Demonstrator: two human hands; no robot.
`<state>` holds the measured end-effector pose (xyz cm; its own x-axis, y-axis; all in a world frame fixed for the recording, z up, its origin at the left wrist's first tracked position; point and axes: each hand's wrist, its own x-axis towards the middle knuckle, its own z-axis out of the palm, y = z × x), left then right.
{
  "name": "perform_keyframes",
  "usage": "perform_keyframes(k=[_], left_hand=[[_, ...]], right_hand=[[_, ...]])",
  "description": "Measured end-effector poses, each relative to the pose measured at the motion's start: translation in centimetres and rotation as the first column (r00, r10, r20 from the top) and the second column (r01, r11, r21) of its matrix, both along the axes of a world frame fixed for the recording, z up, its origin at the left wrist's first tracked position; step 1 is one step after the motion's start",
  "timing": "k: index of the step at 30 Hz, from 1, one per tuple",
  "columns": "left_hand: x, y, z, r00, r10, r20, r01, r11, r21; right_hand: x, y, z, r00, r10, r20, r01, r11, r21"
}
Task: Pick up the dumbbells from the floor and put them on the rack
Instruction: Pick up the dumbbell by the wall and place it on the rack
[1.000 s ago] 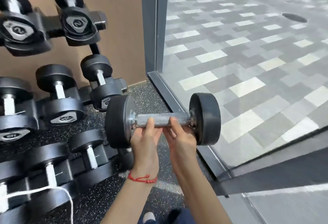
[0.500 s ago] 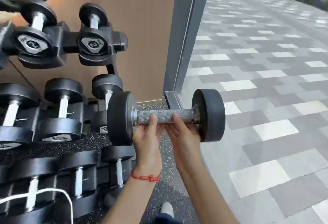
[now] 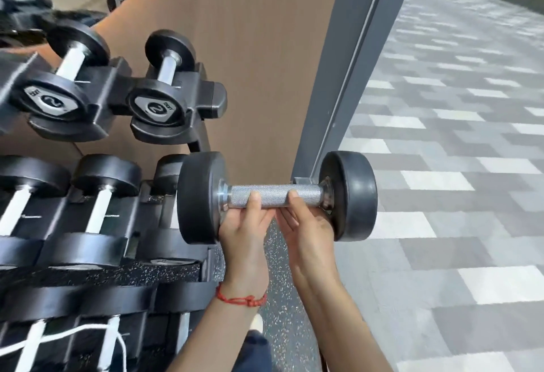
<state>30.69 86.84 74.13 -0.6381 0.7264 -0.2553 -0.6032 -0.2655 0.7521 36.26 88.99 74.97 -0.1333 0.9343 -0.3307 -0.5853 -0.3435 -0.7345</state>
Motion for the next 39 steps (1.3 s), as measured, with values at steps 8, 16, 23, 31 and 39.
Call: perform_keyframes(k=[8, 16, 23, 31, 39], left_hand=[[-4.3, 12.1, 0.8, 1.000, 0.013, 0.007, -0.013, 1.000, -0.020], [-8.0, 21.5, 2.1, 0.999, 0.047, -0.023, -0.047, 0.999, -0.016], [-9.8, 28.5, 2.6, 0.987, 0.157, -0.019, -0.157, 0.987, 0.015], [-10.9, 36.0, 3.8, 0.930, 0.368, 0.001, -0.367, 0.926, 0.083], [-12.3, 38.6, 5.0, 0.844, 0.533, -0.056, -0.523, 0.843, 0.124]], right_hand=[[-4.4, 12.2, 0.7, 1.000, 0.007, 0.021, -0.008, 0.999, 0.044], [-8.1, 22.0, 1.7, 0.997, 0.044, -0.070, -0.045, 0.999, -0.014], [-10.1, 29.4, 2.3, 0.984, 0.142, -0.106, -0.146, 0.989, -0.023], [-11.8, 38.0, 3.7, 0.918, 0.391, -0.069, -0.389, 0.920, 0.034], [-14.7, 41.9, 4.8, 0.824, 0.566, -0.035, -0.564, 0.825, 0.038]])
